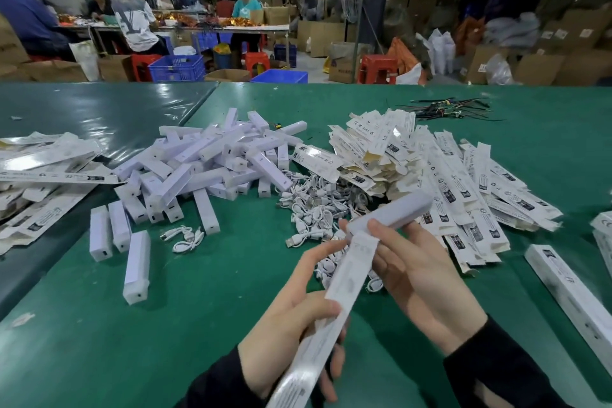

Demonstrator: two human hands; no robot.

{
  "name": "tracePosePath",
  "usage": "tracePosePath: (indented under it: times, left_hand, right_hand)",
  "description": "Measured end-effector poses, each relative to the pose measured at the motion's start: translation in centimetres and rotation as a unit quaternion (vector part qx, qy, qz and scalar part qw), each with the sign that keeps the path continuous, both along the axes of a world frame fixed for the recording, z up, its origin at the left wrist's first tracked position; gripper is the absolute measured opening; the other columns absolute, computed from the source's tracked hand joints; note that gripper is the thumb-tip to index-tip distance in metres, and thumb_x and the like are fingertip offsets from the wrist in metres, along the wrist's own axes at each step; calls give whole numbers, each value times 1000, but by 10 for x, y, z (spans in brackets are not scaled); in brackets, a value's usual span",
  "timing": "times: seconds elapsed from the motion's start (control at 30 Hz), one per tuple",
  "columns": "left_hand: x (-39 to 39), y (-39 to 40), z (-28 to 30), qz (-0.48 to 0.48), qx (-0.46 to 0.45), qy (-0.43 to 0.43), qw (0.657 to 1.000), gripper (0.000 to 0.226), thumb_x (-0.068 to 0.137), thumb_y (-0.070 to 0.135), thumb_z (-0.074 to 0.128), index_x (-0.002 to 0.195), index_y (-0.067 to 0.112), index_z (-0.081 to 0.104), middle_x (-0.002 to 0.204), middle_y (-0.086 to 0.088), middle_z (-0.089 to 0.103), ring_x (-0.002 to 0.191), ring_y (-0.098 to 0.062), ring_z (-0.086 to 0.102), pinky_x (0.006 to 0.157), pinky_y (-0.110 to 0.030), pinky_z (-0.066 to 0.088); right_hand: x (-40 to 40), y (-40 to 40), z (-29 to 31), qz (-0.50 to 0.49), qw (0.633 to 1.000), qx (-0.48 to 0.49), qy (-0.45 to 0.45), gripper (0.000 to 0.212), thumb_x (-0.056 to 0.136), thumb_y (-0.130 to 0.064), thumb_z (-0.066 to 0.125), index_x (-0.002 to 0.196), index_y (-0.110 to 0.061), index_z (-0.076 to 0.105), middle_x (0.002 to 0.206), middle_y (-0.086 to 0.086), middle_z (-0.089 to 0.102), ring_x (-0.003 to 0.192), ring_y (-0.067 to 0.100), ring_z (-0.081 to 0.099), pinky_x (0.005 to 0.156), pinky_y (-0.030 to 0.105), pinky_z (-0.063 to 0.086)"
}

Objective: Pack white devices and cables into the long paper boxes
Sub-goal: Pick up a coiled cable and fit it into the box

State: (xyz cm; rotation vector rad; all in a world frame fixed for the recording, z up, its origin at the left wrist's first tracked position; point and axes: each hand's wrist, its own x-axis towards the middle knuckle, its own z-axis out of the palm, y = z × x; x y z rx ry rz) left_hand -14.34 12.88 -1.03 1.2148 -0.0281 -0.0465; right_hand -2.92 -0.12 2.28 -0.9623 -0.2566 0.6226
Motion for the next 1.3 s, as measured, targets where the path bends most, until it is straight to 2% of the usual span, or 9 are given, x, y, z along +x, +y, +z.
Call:
tracePosePath:
  times: [0.17, 0.3, 0.5, 0.63, 0.83, 0.9, 1.07, 1.2, 1.3]
  left_hand:
    - [-1, -1, 3, 34, 10, -7, 999, 50, 77, 30, 72, 119, 42, 49, 55, -14, 45, 40, -24, 56, 40, -33, 52]
    - [-3, -3, 3, 14, -16, -14, 1000, 44, 79, 28, 66, 116, 42, 47, 61, -14, 42, 33, -18, 46, 34, -21, 43]
    - [-5, -8, 5, -28, -44, -4, 999, 39, 77, 29, 65, 106, 43, 43, 77, -11, 50, 34, -16, 41, 33, -20, 42]
    - [-5, -6, 4, -13, -61, -1, 998, 47, 76, 29, 67, 112, 40, 39, 83, -12, 51, 34, -17, 40, 32, -21, 43]
    - [-6, -3, 1, -25, -84, 13, 996, 51, 77, 27, 67, 116, 35, 36, 85, -14, 51, 33, -17, 41, 31, -22, 43]
    - [-6, 0, 1, -62, -96, 11, 993, 55, 81, 27, 64, 124, 30, 29, 83, -15, 51, 33, -16, 44, 32, -20, 43]
    - [-7, 1, 4, -132, -111, 4, 985, 68, 88, 29, 61, 135, 17, 13, 82, -17, 50, 35, -12, 51, 36, -14, 37]
    - [-5, 2, 4, -123, -120, 10, 985, 61, 87, 27, 59, 131, 17, 18, 81, -16, 52, 34, -14, 47, 33, -18, 41]
    - [-6, 3, 5, -131, -134, 7, 982, 56, 87, 26, 62, 128, 20, 24, 83, -16, 53, 35, -15, 46, 33, -19, 44]
  right_hand:
    - [-5, 2, 0, -1, 999, -19, -26, 48, 72, -15, 71, 117, -8, 57, 108, 18, 72, 91, 22, 71, 71, 25, 58]
    - [-10, 2, 1, -19, 1000, 16, -15, 50, 65, -21, 75, 112, -14, 60, 115, 23, 68, 92, 23, 70, 71, 25, 59]
    - [-16, 6, -1, -16, 999, 26, -38, 49, 61, -11, 75, 107, -16, 60, 95, 12, 73, 84, 20, 73, 64, 25, 57]
    - [-17, 4, 0, 5, 997, -11, -71, 51, 58, -21, 80, 106, -20, 65, 96, 8, 74, 85, 19, 72, 63, 27, 57]
    - [-12, 1, -2, 20, 982, -111, -151, 33, 55, -35, 93, 83, -29, 76, 86, 1, 75, 72, 9, 66, 57, 20, 51]
    - [-8, -2, -2, 47, 976, -129, -167, 31, 54, -41, 86, 81, -28, 77, 83, 0, 73, 69, 9, 60, 55, 19, 46]
    - [-3, -11, 0, 124, 964, -139, -192, 53, 40, -45, 95, 81, -17, 76, 70, 1, 67, 58, 9, 50, 52, 17, 39]
    - [-4, -3, -2, 37, 969, -147, -193, 65, 63, -39, 88, 119, -33, 54, 60, -2, 62, 50, 7, 47, 47, 17, 39]
    - [-9, 0, -5, 5, 973, -113, -201, 36, 70, -49, 67, 105, -41, 60, 63, -5, 61, 50, 6, 51, 45, 18, 41]
